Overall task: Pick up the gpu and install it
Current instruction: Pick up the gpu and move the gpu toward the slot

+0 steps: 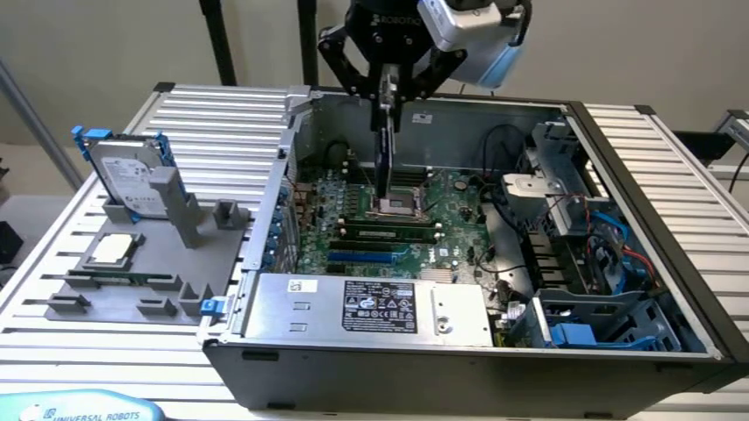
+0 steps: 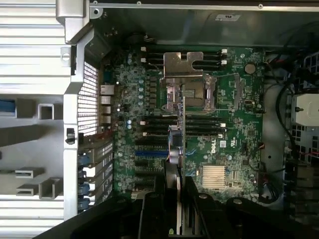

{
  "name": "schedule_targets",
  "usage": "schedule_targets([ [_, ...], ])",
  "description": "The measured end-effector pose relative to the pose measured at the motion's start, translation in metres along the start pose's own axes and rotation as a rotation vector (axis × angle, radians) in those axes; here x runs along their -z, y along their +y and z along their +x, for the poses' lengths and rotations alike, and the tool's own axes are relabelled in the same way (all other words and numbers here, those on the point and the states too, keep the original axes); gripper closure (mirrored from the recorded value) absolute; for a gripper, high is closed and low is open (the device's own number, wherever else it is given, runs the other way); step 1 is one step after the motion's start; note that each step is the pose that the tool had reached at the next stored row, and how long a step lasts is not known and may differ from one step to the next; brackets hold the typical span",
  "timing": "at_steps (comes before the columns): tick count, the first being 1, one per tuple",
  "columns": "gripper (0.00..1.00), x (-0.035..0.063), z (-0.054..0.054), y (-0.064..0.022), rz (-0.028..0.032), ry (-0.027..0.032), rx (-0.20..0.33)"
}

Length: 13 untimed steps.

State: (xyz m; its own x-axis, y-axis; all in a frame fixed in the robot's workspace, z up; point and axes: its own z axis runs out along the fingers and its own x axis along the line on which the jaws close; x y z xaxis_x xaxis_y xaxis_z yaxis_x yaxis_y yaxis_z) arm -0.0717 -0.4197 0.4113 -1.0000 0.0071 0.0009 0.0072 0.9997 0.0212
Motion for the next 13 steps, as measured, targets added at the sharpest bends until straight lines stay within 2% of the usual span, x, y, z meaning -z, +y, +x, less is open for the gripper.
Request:
schedule_targets([
  [8,0.73,-0.0145,-0.036,-0.0001,0.003,0.0,0.0],
  [13,0.73,-0.0235,-0.046,-0.0002,0.0032,0.0001,0.0],
])
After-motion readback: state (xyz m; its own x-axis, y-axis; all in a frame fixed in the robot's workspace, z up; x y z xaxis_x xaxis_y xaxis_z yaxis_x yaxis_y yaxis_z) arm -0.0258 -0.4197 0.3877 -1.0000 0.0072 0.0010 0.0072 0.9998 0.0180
